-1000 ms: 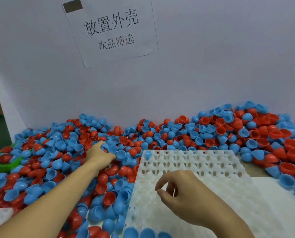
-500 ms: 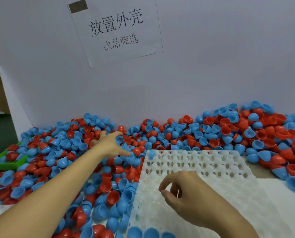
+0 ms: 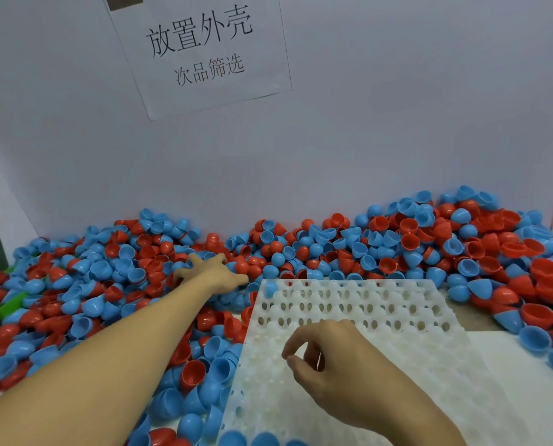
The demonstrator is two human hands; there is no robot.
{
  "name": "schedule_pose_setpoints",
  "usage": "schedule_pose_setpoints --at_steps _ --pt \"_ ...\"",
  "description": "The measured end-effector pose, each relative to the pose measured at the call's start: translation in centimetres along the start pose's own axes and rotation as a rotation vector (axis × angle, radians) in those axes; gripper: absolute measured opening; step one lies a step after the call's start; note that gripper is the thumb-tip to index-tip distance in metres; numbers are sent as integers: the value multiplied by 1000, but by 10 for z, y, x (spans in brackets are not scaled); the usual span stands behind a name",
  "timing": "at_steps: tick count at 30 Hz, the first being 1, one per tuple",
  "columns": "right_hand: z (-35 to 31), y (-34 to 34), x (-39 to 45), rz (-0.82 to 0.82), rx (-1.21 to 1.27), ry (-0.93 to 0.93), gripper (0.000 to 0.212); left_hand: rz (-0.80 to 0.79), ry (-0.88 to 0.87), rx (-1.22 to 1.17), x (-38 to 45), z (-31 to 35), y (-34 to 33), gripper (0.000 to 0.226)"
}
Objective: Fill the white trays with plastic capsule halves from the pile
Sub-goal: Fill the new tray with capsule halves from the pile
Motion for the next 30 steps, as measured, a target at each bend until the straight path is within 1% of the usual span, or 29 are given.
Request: schedule_pose_setpoints --at_steps 2,5,7,12,17,18,20,22,23,26,29,30 --pt "1 0 0 0 1 2 16 55 23 -47 1 -5 -2 74" --pt "1 -1 0 -1 4 3 16 -16 34 -5 5 -8 -11 90" --pt "2 -2 1 -2 3 1 17 -34 51 9 6 -6 -11 92" --pt "3 -2 1 5 2 2 17 119 19 -92 6 -11 -2 67" --pt "4 -3 2 8 8 5 17 178 -34 -243 6 -22 11 57" --pt "4 -3 2 10 9 9 17 198 -36 -291 4 -23 14 51" --pt "4 -2 2 19 9 17 16 245 -22 -480 1 -27 20 33" --pt "5 -1 2 29 15 18 17 266 12 -756 -1 -32 26 16" --pt "5 0 2 33 19 17 17 269 25 -881 -2 -35 29 10" --pt "5 1 2 42 31 22 18 268 53 -1224 -11 -36 38 9" --pt "4 1 2 46 46 24 17 243 77 -1602 -31 -32 47 28" --pt "4 1 2 47 47 24 17 228 79 -1700 -41 -29 48 27"
Point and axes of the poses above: each hand's wrist, its own x-axis towards the middle knuckle, its own y-axis out of the back of the hand, z = x × y, the point moved 7 cm from there along x, towards the middle knuckle, and after that the axes turned 1 degree about -y, right-handed, at the moved point
